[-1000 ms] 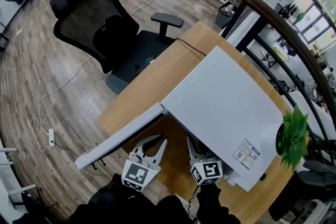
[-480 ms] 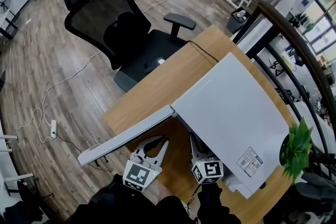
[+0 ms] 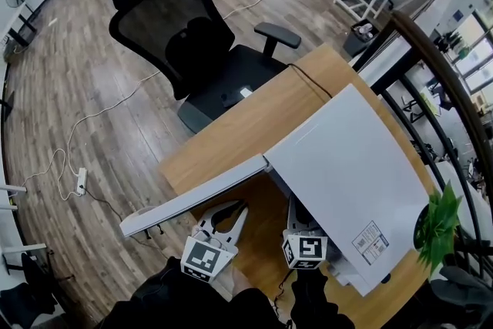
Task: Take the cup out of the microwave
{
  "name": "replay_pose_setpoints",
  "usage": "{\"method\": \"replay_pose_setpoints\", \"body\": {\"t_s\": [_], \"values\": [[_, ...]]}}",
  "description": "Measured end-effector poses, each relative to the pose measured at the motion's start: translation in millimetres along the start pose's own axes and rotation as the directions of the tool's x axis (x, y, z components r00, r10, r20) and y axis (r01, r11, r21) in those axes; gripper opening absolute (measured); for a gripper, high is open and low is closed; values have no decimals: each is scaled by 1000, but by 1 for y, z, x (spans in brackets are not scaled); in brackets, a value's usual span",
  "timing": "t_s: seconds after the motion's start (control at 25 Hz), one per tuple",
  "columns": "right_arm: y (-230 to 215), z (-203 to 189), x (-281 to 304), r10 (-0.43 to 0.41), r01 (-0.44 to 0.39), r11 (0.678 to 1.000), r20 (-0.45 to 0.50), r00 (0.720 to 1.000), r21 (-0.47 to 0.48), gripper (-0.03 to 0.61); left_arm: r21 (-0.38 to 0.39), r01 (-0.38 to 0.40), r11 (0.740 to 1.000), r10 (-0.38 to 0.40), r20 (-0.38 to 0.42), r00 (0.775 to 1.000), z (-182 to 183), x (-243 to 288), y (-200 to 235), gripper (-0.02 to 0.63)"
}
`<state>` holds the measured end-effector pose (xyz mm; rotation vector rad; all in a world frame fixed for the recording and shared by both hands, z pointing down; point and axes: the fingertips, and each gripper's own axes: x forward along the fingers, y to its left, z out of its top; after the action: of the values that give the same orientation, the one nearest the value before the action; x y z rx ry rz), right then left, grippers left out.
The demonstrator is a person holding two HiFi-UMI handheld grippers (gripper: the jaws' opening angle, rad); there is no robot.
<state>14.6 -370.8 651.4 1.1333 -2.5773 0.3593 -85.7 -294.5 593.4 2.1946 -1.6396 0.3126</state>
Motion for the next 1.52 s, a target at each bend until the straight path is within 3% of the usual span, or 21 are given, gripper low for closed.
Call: {"method": "replay_pose_setpoints", "body": {"t_s": [0.64, 1.52], "values": [[20, 18, -19, 22, -27, 998, 78, 997, 62, 17, 18, 8, 1000, -9, 28, 1000, 12, -25, 0, 48], [78, 15, -99, -87, 69, 989, 141, 986, 131, 17, 134, 143, 981, -151, 50, 987, 23, -86, -31, 48]]}}
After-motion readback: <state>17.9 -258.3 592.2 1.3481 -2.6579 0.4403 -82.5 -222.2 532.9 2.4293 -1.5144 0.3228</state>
